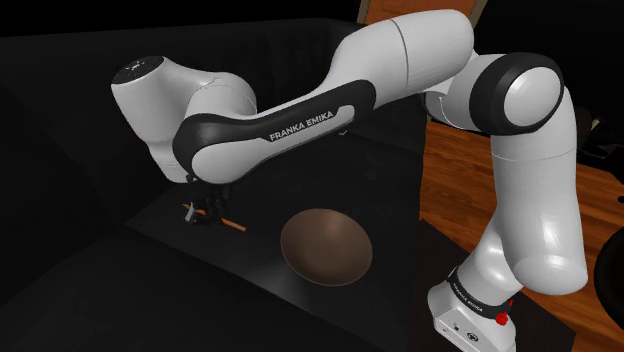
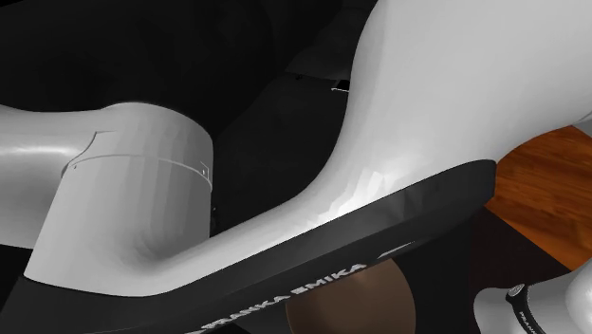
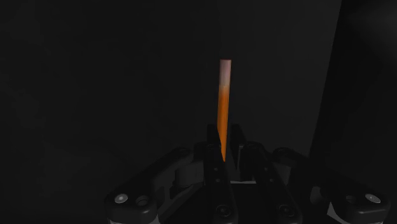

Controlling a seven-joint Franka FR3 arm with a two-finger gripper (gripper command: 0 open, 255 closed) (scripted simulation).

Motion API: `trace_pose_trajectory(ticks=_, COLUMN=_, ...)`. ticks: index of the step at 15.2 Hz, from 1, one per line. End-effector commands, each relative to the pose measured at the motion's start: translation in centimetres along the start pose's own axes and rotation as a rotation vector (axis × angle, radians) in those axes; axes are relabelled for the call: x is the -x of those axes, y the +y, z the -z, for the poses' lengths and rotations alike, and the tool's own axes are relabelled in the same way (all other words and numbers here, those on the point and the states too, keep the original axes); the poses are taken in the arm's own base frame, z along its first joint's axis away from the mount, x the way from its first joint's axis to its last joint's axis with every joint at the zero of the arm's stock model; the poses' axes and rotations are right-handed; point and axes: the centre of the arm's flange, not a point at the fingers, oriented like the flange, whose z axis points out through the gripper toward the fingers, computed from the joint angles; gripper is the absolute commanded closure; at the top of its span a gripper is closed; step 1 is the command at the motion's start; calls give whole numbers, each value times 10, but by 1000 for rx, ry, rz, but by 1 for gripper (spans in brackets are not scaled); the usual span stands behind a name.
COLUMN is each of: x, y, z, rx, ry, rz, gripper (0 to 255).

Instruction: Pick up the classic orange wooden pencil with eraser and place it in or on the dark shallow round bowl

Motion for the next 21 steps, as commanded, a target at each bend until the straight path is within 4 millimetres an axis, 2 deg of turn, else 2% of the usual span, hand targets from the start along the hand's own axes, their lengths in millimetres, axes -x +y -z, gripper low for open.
trace_pose_trajectory(ticks=1, x=0, y=0, z=-1, rx=0, ry=-2, rz=0, gripper=255)
trace_pose_trajectory(ticks=4, x=0, y=0, z=-1, rx=0, ry=-2, rz=0, gripper=255)
trace_pose_trajectory(ticks=21, x=9, y=20, z=86, rx=0, ry=-2, rz=0, gripper=255)
